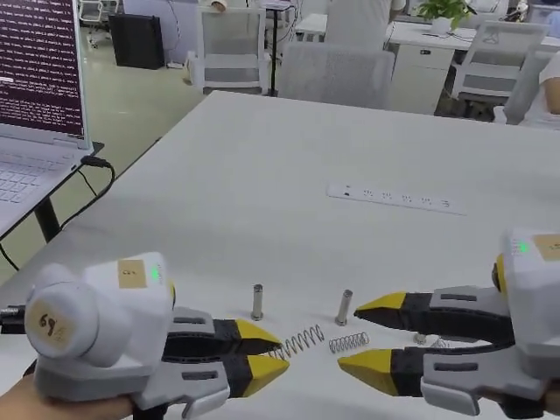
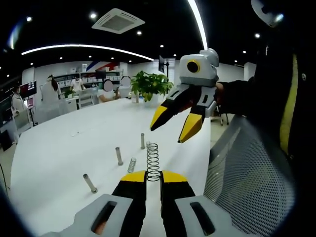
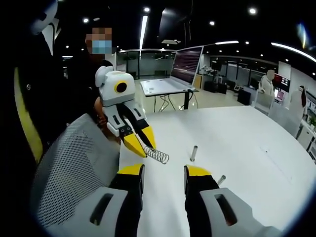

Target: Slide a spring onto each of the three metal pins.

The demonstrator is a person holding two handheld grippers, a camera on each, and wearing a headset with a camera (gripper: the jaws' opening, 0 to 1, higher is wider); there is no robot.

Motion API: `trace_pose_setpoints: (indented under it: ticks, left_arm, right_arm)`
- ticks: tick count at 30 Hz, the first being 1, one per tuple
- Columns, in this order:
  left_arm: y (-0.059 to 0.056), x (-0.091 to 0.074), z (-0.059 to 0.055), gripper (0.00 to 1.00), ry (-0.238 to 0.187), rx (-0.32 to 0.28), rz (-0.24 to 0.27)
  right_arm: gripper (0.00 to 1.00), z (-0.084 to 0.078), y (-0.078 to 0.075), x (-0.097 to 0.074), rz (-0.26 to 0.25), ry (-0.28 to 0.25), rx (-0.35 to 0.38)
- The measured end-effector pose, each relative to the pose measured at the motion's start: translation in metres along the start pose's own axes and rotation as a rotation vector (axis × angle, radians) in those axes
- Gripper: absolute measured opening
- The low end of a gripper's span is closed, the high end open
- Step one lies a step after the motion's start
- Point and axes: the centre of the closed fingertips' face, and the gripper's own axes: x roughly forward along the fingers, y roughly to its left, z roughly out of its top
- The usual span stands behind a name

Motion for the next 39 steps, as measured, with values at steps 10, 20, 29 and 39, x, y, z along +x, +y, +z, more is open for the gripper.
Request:
trace_pose_setpoints:
  ticks: [10, 20, 29, 39]
  left_arm:
    - [-0.015, 0.002, 0.008, 0.02, -0.016, 0.033, -0.069]
    - [-0.027, 0.005, 0.014, 0.02, -0.034, 0.064, -0.116]
    - [-0.030, 0.006, 0.016, 0.02, -0.039, 0.080, -0.126]
    - [-0.030, 0.007, 0.016, 0.02, -0.043, 0.088, -0.122]
  right_arm:
    - [0.24, 0.000, 0.011, 0.003, 0.086, 0.004, 0.001]
    - [0.19, -0.004, 0.023, 0.005, 0.149, 0.012, 0.019]
    - [0.15, -0.003, 0.026, 0.003, 0.172, 0.007, 0.044]
    - [0.12, 0.001, 0.025, 0.003, 0.180, 0.040, 0.014]
